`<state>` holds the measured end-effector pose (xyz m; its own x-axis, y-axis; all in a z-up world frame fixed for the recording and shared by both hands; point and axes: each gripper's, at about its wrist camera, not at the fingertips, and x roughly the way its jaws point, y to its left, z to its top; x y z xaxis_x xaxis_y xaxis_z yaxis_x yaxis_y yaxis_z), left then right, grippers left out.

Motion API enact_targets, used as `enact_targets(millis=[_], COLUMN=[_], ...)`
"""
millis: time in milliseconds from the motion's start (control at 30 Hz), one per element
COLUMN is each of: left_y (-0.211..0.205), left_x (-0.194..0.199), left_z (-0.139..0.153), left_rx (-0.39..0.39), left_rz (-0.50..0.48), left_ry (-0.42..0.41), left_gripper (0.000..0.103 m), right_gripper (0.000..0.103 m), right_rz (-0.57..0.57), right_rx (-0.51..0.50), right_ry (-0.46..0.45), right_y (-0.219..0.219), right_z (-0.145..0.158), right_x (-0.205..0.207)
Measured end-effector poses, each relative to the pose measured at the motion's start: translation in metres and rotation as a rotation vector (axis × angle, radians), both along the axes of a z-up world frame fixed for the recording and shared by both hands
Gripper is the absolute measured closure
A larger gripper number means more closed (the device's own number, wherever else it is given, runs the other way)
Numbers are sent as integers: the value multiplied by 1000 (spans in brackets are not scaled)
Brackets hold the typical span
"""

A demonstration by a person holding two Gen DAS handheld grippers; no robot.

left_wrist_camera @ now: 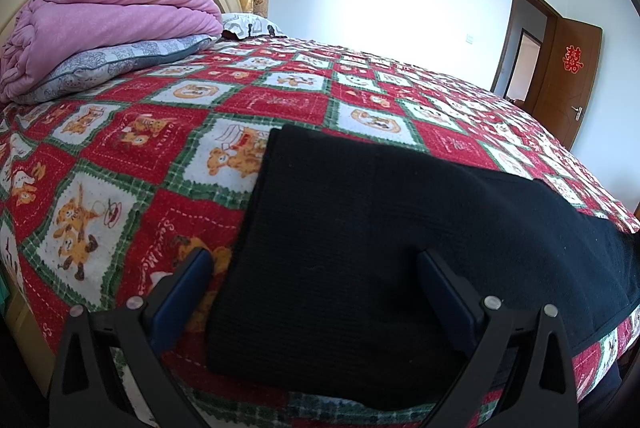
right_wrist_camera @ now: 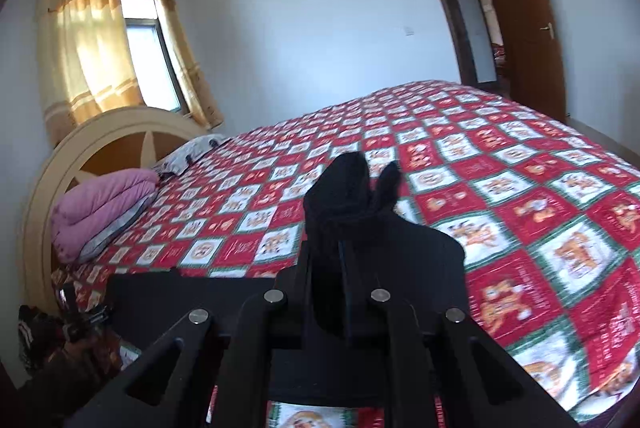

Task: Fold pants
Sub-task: 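Lift the leg end with the right gripper and fold it toward the left gripper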

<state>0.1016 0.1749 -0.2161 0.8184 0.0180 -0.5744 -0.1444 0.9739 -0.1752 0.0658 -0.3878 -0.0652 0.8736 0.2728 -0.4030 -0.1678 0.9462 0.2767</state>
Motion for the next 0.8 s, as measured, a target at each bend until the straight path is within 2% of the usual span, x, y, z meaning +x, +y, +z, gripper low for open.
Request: enact_targets(millis=[433,800], left_y=[0,0], left_x=[0,0], left_z=[0,0], left_rx=[0,0], left_rz=[1,1], left_ry=[0,-1], left_gripper=[0,0], right_gripper=[91,91], right_rz=[91,98], right_rx=[-20,-159], right_ry=[80,62], right_y=[60,120], right_z=[-27,-50], right_x=[23,23])
